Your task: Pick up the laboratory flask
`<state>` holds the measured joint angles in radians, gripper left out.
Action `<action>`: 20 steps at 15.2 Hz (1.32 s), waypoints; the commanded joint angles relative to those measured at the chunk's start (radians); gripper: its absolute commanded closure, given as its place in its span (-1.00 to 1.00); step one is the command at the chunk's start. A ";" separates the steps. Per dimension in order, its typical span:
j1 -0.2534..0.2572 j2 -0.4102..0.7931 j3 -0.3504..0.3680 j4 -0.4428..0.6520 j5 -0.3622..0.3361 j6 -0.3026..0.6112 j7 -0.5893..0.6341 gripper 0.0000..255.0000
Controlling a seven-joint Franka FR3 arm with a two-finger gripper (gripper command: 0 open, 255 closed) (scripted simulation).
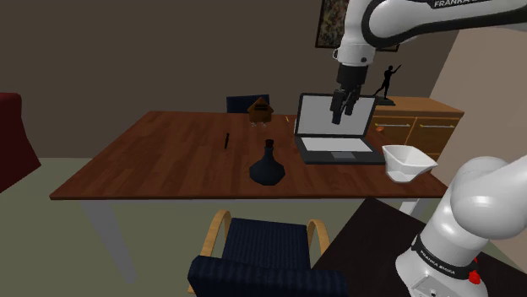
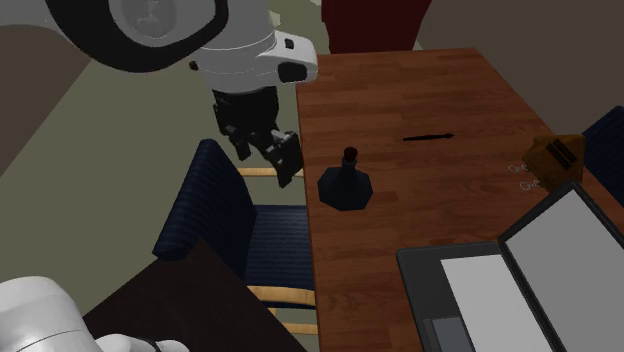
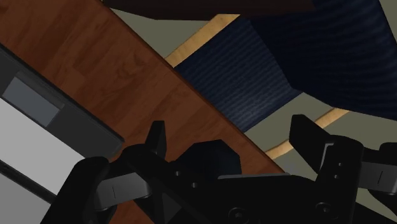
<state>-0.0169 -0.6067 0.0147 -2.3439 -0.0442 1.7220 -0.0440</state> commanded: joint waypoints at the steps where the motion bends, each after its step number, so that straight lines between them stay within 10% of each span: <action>1: 0.000 0.067 0.003 0.013 0.001 0.058 0.009 -1.00; 20: -0.002 0.772 0.018 0.391 -0.018 0.403 0.082 -1.00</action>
<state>-0.0200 0.1255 0.0326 -1.9872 -0.0604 2.1185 0.0343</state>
